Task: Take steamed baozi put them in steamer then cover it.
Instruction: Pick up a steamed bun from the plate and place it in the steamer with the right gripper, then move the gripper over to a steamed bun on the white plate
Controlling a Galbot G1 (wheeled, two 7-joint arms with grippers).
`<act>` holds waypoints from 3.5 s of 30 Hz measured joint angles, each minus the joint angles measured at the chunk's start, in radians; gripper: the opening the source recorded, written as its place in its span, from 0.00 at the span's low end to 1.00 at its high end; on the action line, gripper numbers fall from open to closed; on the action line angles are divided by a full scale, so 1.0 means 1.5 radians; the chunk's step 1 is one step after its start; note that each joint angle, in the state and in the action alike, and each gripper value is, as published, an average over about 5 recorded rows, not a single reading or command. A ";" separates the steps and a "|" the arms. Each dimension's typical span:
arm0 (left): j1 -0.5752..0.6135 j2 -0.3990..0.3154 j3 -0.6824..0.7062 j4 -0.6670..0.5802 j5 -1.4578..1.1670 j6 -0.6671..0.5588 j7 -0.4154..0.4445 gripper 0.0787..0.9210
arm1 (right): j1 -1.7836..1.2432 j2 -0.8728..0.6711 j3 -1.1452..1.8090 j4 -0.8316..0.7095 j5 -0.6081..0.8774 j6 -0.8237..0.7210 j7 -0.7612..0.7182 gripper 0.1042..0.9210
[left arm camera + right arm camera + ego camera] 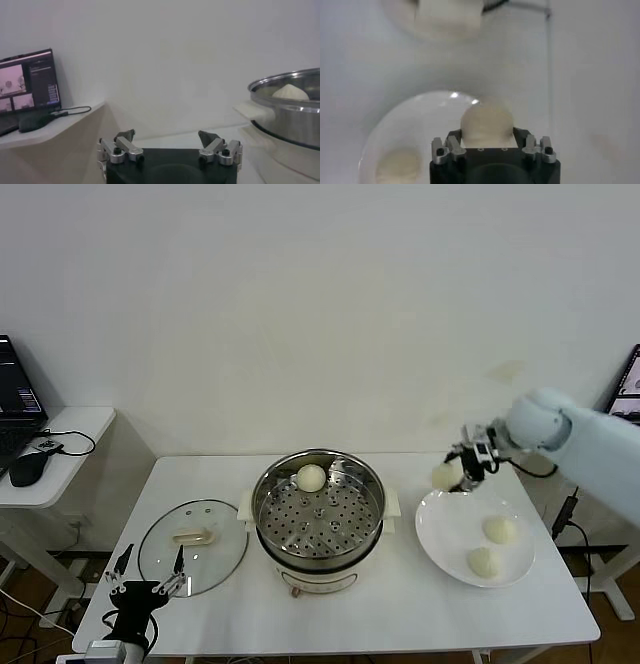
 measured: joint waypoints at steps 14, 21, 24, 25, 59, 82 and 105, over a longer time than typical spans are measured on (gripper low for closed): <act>0.001 -0.005 -0.007 -0.004 -0.009 -0.002 0.000 0.88 | 0.133 0.173 -0.104 0.035 0.202 -0.122 0.091 0.68; -0.001 -0.011 -0.012 -0.005 -0.011 -0.003 0.000 0.88 | 0.110 0.267 -0.118 0.004 0.243 -0.172 0.137 0.67; -0.002 -0.013 -0.012 -0.007 -0.011 -0.003 0.000 0.88 | 0.095 0.302 -0.122 -0.011 0.252 -0.188 0.151 0.67; -0.002 -0.014 -0.013 -0.007 -0.011 -0.003 0.000 0.88 | 0.090 0.313 -0.124 -0.016 0.254 -0.192 0.155 0.67; 0.000 -0.018 -0.021 -0.012 -0.016 -0.009 -0.002 0.88 | 0.010 0.451 -0.132 -0.103 0.250 -0.233 0.176 0.86; 0.005 -0.003 -0.014 -0.023 -0.009 -0.003 -0.001 0.88 | 0.130 0.093 -0.129 0.106 0.108 -0.106 -0.011 0.88; 0.009 -0.003 -0.009 -0.011 0.003 0.007 0.001 0.88 | -0.322 -0.181 0.204 0.102 -0.203 0.062 -0.074 0.88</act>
